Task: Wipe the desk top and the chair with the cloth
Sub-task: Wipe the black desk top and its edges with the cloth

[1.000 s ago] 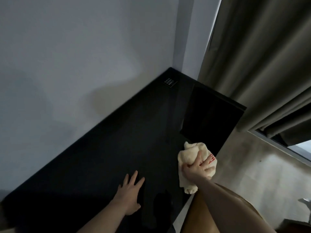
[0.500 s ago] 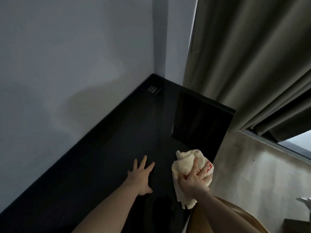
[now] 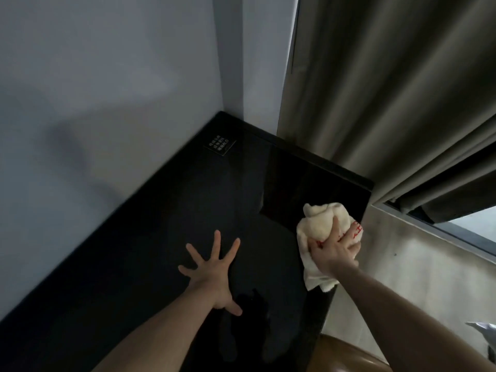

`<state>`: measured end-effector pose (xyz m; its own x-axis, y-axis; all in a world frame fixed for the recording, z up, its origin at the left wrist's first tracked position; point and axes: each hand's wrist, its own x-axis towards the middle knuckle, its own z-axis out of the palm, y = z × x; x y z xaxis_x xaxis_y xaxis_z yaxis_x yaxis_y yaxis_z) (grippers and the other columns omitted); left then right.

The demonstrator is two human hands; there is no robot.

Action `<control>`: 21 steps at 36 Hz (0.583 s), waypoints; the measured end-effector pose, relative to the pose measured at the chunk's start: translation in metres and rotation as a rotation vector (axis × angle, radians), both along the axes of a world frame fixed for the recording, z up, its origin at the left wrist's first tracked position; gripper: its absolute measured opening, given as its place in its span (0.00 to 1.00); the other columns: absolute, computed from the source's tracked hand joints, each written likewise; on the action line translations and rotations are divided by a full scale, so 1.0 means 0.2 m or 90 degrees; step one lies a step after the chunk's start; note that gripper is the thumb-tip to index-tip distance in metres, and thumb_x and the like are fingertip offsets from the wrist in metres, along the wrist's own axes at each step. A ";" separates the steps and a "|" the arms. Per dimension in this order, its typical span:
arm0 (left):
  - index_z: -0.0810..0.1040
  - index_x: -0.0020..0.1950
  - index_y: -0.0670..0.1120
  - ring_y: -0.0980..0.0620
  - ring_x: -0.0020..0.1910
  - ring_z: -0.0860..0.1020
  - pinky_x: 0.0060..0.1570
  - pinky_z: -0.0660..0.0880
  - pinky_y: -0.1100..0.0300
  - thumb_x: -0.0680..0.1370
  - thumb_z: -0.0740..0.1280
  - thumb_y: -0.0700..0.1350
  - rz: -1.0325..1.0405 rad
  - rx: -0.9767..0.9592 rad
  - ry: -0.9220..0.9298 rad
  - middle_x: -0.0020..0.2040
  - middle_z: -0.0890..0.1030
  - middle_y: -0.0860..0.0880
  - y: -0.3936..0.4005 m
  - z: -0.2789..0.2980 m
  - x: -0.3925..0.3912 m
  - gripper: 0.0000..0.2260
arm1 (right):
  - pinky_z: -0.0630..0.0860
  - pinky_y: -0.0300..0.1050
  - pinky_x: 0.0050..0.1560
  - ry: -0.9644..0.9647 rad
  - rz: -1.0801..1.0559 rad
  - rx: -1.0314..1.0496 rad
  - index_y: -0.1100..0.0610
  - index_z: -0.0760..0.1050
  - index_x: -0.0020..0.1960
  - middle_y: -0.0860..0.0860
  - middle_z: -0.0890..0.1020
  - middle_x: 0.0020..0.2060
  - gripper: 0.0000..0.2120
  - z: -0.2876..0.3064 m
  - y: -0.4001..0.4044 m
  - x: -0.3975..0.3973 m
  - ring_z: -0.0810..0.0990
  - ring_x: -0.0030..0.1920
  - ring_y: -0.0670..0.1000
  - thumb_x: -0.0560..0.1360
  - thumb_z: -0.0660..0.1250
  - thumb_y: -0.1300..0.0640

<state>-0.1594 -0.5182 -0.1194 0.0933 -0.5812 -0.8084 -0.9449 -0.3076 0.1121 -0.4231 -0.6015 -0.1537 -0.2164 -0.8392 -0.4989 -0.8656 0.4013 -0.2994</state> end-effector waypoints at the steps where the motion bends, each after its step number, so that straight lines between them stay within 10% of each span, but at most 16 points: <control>1: 0.23 0.72 0.70 0.26 0.72 0.24 0.70 0.45 0.20 0.61 0.84 0.60 0.002 0.000 0.001 0.68 0.13 0.55 -0.01 0.00 0.00 0.70 | 0.55 0.69 0.73 0.004 -0.004 -0.008 0.41 0.31 0.79 0.55 0.27 0.77 0.45 0.00 -0.03 -0.01 0.39 0.79 0.67 0.77 0.59 0.32; 21: 0.27 0.74 0.72 0.42 0.70 0.16 0.71 0.23 0.34 0.61 0.63 0.82 -0.088 -0.261 0.016 0.74 0.18 0.59 0.08 -0.23 0.13 0.57 | 0.61 0.69 0.71 0.050 -0.020 -0.188 0.48 0.42 0.81 0.57 0.40 0.81 0.39 -0.11 -0.19 -0.09 0.51 0.77 0.69 0.79 0.54 0.32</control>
